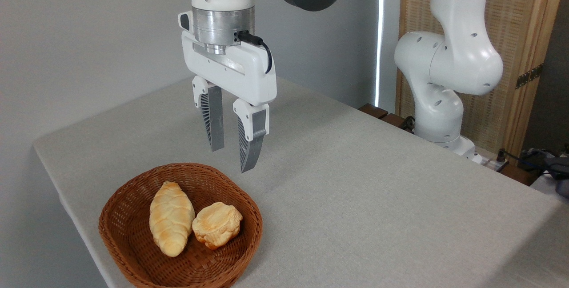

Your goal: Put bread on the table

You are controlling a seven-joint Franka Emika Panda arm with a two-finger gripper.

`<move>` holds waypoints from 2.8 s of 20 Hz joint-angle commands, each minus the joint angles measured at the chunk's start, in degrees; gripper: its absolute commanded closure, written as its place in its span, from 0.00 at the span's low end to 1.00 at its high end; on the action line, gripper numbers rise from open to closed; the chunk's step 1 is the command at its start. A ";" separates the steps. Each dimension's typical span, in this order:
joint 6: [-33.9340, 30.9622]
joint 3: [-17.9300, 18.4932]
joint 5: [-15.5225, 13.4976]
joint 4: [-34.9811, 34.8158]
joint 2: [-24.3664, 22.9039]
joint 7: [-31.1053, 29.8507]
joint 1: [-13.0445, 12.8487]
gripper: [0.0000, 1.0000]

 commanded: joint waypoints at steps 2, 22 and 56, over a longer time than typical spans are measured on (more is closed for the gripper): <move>-1.69 0.04 -0.97 0.97 0.51 -0.63 -0.14 0.00; -1.69 0.21 -0.97 0.96 0.42 -0.72 -0.14 0.00; 0.76 -0.14 0.16 0.96 2.08 0.07 -0.58 0.00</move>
